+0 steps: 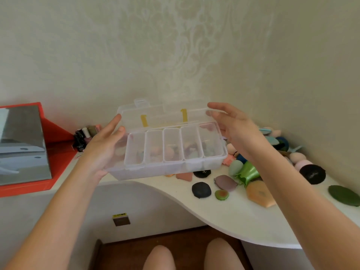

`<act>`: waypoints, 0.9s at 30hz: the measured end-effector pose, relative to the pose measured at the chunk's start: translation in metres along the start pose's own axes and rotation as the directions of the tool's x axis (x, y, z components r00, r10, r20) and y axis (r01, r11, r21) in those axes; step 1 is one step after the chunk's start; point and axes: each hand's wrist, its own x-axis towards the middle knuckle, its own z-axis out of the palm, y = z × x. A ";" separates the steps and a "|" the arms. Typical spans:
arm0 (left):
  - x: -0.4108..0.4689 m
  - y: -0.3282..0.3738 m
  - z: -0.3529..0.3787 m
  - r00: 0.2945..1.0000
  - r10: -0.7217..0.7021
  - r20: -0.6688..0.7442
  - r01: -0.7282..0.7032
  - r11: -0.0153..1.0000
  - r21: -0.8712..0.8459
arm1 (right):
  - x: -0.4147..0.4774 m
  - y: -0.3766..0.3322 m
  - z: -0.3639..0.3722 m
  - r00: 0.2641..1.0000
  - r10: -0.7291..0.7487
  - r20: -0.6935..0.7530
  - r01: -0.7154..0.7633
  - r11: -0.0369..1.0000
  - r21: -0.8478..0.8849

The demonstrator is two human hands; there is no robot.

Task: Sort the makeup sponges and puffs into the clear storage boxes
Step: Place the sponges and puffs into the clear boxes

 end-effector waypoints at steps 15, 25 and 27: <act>-0.033 -0.003 -0.032 0.982 -0.005 -0.189 -0.008 0.998 -0.068 | -0.036 0.079 0.005 0.844 0.317 0.432 0.328 0.331 -0.885; -0.060 -0.026 -0.013 0.966 -0.065 -0.250 0.020 0.984 -0.178 | -0.030 0.068 -0.001 0.938 0.175 0.298 0.192 0.451 -0.872; -0.067 -0.028 -0.006 0.964 -0.035 -0.265 -0.009 0.987 -0.162 | -0.028 0.058 -0.009 0.973 0.099 0.209 0.142 0.459 -0.877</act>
